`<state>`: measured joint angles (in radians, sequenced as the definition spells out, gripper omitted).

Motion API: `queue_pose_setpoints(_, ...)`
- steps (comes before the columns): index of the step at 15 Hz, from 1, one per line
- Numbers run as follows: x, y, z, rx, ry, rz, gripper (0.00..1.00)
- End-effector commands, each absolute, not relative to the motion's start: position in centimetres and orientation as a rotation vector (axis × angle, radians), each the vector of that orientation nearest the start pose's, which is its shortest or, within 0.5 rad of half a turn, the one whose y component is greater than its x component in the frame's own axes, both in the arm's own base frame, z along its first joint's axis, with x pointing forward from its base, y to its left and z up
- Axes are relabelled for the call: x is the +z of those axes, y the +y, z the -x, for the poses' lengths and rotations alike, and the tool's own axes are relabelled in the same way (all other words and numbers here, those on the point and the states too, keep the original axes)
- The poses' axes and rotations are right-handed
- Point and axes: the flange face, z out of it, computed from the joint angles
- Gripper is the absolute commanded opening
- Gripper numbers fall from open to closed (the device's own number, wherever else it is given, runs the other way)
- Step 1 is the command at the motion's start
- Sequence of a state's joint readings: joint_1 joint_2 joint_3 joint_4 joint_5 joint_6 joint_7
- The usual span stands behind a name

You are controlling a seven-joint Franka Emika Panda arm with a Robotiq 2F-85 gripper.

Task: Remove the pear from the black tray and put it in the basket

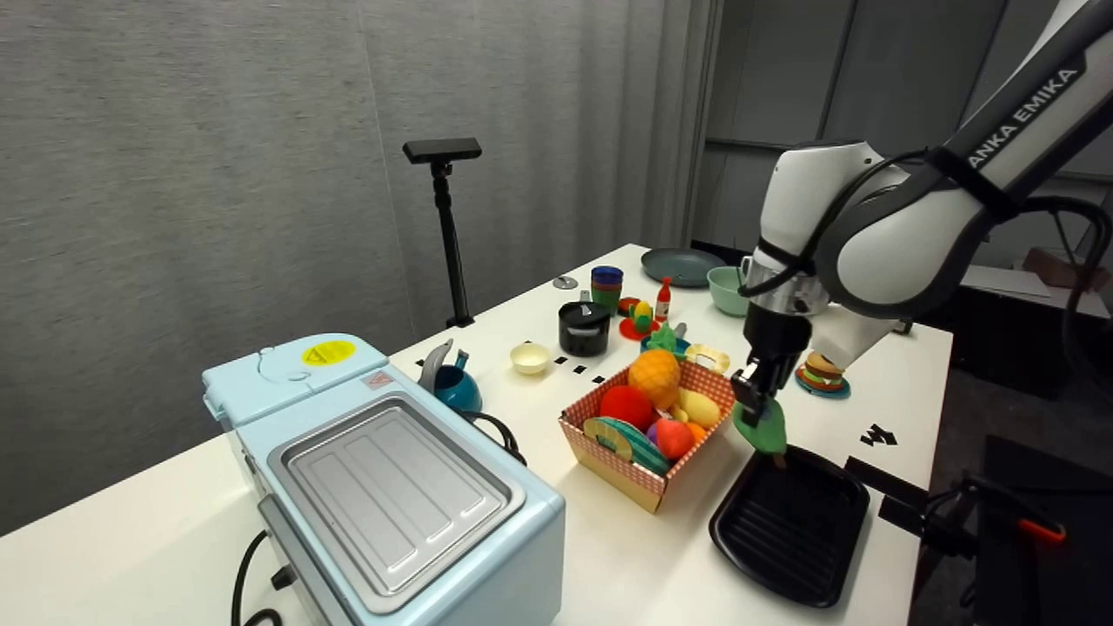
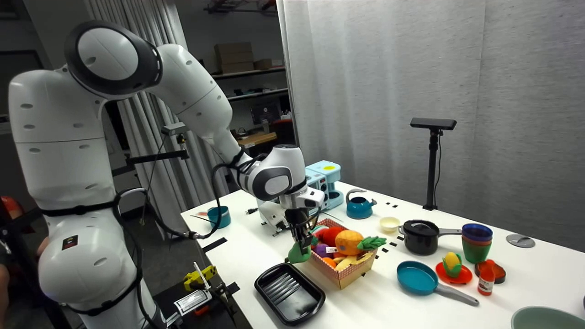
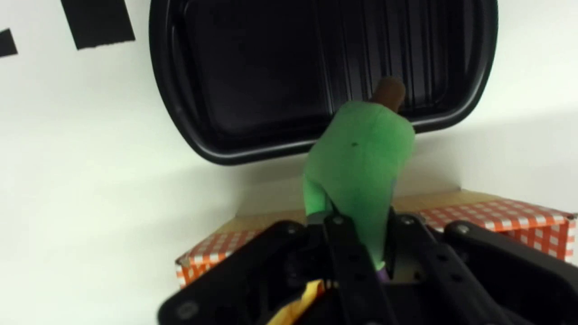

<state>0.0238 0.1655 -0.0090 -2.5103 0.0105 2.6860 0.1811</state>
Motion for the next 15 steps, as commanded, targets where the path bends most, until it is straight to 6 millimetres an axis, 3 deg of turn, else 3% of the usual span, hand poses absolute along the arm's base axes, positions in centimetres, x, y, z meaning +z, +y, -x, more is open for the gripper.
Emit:
queue_pose_setpoints(1,23.8,1.0,-47.0,-0.234,0.243,3.151,0.04)
queue_pose_setpoints(6,25.5,0.4,-48.1,-0.628,0.222,3.092,0.04)
queue_pose_setpoints(8,26.0,-0.4,-48.3,-0.704,0.252,3.072,0.04)
queue_pose_setpoints(11,26.2,-1.5,-48.4,-0.727,0.325,3.071,0.04)
queue_pose_setpoints(15,25.5,-1.0,-47.8,-0.685,0.416,3.058,0.04)
